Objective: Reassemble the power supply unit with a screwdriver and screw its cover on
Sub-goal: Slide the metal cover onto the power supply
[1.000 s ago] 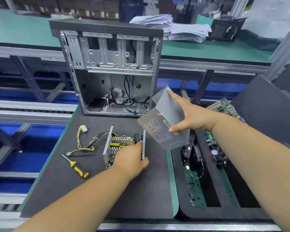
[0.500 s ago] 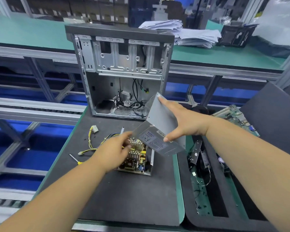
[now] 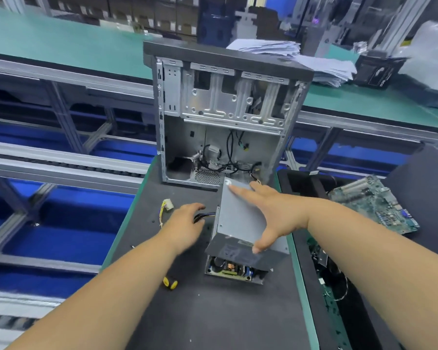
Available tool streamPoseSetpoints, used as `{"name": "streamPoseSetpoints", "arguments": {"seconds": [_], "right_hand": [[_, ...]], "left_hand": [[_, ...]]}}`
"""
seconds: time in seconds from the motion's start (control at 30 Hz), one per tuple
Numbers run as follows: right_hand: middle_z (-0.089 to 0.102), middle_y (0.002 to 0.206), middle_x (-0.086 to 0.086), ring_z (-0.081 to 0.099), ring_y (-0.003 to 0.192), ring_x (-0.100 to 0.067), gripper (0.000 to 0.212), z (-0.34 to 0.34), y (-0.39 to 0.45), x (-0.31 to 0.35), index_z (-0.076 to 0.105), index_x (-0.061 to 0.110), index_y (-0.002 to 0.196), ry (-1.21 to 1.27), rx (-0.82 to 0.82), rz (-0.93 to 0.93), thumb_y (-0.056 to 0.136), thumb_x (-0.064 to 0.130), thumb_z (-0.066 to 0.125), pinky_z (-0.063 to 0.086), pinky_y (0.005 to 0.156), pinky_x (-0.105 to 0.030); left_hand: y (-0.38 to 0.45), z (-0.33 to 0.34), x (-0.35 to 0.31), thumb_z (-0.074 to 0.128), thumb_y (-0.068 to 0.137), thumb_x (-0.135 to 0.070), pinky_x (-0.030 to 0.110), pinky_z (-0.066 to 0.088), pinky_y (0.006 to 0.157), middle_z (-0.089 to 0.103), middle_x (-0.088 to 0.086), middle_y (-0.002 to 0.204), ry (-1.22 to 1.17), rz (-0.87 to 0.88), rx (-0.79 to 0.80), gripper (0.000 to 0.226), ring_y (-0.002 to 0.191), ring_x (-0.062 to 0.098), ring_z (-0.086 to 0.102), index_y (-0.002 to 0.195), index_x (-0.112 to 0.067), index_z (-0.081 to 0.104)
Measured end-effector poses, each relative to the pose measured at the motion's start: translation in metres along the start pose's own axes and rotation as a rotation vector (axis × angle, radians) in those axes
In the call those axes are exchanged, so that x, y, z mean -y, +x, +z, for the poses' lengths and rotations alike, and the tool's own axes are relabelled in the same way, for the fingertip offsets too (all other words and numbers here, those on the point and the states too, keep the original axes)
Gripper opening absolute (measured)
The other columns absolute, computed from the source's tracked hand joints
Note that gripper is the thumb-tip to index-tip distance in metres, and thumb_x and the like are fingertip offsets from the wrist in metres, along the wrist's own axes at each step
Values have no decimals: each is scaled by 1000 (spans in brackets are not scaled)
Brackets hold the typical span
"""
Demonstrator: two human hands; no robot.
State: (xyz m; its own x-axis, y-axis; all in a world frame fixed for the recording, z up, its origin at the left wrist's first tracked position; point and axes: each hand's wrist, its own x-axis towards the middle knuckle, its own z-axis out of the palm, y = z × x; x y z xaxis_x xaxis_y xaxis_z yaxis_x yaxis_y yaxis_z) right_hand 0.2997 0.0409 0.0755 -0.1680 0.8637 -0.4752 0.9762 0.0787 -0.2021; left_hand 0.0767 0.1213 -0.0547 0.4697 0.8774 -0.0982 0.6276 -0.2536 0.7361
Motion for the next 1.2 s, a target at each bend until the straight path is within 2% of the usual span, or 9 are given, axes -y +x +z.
{"name": "streamPoseSetpoints", "arguments": {"seconds": [0.13,0.27,0.43,0.53,0.63,0.73,0.87,1.03,1.2], "right_hand": [[-16,162,-5,-14,150,-22,139,5,7,6,-27,66,134,-52,27,31,52,62,85,11,120,-54],[-18,162,-3,-16,149,-19,140,11,9,6,-27,66,134,-10,58,67,54,58,88,14,120,-50],[-15,162,-3,-13,150,-21,141,8,12,5,-27,68,132,-47,54,66,50,62,87,16,120,-50],[-15,162,-2,-14,150,-22,142,7,12,5,-29,67,133,-69,61,65,49,63,86,17,120,-51],[-17,162,-3,-13,150,-24,142,8,11,5,-28,68,133,-75,65,73,47,63,85,19,119,-52],[-18,161,-4,-13,150,-26,143,9,13,5,-30,68,131,-113,63,85,45,64,84,16,119,-51],[-21,160,-12,-16,148,-32,145,27,15,3,-32,58,138,-299,143,112,50,60,84,5,119,-58],[-22,161,-8,-19,148,-30,143,29,8,-2,-31,62,135,-108,86,154,52,59,86,2,119,-53],[-21,161,-5,-17,149,-27,141,12,1,3,-29,65,134,-110,68,118,52,58,87,6,119,-49]], "left_hand": [[16,5,4,54,96,-24,37,33,114,49,4,144,26,38,63,45,135,22,43,141,-21,48],[29,8,6,51,97,-24,35,37,109,52,5,141,39,68,163,40,130,23,48,138,-20,51],[36,11,6,51,98,-31,39,39,107,56,5,133,-42,67,213,34,125,24,50,131,-22,56],[36,15,5,54,95,-46,42,38,108,56,4,136,-106,30,233,46,128,24,47,134,-23,53],[35,19,4,66,85,-43,44,35,111,49,6,142,-111,18,233,64,134,27,41,143,-27,43],[37,21,7,70,82,-42,45,35,111,48,7,142,-159,-5,220,70,134,26,41,145,-30,39],[39,23,9,70,83,-44,44,35,111,46,8,143,-150,-31,217,72,134,26,39,144,-32,35],[37,24,10,69,80,-48,46,37,110,47,5,142,-230,-44,254,70,133,25,42,141,-34,39],[37,23,11,66,80,-50,47,36,111,45,5,144,-213,-29,260,69,135,25,38,141,-37,38]]}}
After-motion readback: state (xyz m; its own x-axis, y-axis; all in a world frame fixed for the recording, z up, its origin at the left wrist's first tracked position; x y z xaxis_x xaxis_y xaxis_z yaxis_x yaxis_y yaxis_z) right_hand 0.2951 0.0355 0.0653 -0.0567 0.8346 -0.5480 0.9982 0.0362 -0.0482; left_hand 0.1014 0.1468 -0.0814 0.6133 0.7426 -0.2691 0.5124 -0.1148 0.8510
